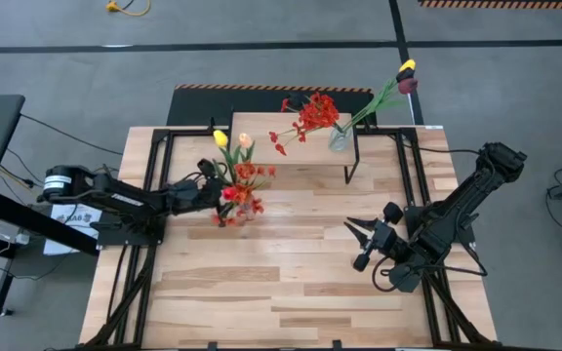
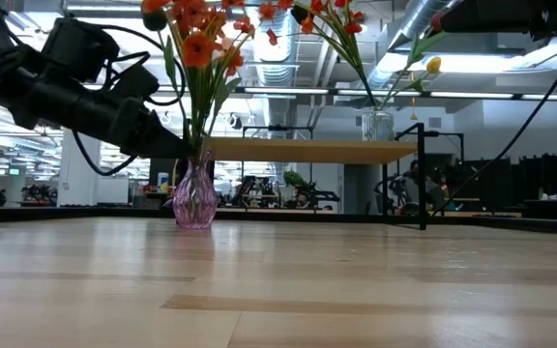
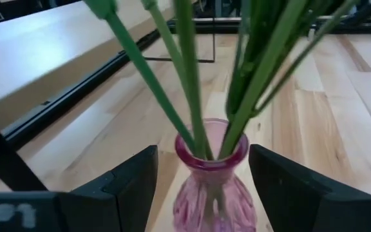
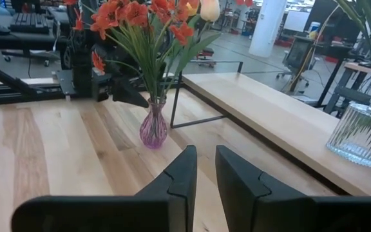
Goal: Pick and place flowers into a vace then onto a shelf
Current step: Put the purple vase with flowers on the shelf
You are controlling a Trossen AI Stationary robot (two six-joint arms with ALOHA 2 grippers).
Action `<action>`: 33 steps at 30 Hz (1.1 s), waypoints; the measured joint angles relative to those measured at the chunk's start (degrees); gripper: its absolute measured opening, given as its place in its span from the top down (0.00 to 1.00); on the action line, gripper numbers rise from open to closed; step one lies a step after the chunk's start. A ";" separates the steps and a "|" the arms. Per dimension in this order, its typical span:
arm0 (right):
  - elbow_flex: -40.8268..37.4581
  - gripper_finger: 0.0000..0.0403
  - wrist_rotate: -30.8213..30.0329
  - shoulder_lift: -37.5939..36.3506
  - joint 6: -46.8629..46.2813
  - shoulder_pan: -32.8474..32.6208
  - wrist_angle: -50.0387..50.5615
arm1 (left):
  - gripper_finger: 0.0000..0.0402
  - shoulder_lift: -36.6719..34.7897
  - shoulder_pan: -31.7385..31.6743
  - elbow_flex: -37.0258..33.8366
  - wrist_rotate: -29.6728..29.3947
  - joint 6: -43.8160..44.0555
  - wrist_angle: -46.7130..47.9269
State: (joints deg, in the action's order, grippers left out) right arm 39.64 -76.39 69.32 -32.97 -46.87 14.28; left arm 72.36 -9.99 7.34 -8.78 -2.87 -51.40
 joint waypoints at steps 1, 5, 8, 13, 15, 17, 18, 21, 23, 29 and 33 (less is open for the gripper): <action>0.00 0.87 0.01 0.00 0.00 0.00 0.09 | 0.42 0.02 -0.19 0.10 -0.09 0.03 0.02; 0.00 0.87 0.01 0.00 0.00 0.00 0.16 | 0.42 0.02 -0.66 1.16 0.48 0.04 0.42; 0.00 0.87 0.01 0.00 0.00 0.00 0.18 | 0.42 0.00 -0.69 2.38 0.62 -0.55 2.63; 0.00 0.87 0.01 0.00 0.00 0.00 0.18 | 0.42 0.00 -0.69 3.38 0.97 -1.51 4.23; 0.00 0.87 0.01 0.00 0.00 0.00 0.18 | 0.42 0.00 -0.67 3.38 0.96 -1.53 4.39; 0.00 0.87 0.01 0.00 0.06 0.00 0.18 | 0.42 0.00 -0.66 3.38 1.01 -1.51 4.39; 0.00 0.87 0.01 0.00 0.07 0.00 0.18 | 0.42 0.00 -0.67 3.38 1.07 -1.49 4.39; 0.00 0.87 0.01 0.00 0.08 0.00 0.18 | 0.42 0.00 -0.66 3.38 1.47 -1.45 4.39; 0.00 0.87 0.01 0.00 0.07 0.01 0.18 | 0.43 0.00 -0.66 3.38 1.49 -1.19 4.42; 0.00 0.87 0.03 0.00 0.07 0.00 0.18 | 0.56 0.00 -0.66 3.38 2.01 -0.57 5.00; 0.00 0.87 0.03 0.00 0.05 0.00 0.18 | 0.63 -0.02 -0.66 3.38 1.88 -0.37 5.22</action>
State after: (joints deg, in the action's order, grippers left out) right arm 39.64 -76.36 69.32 -32.92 -46.87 14.46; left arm 72.34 -10.66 10.72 -6.90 -3.25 -46.17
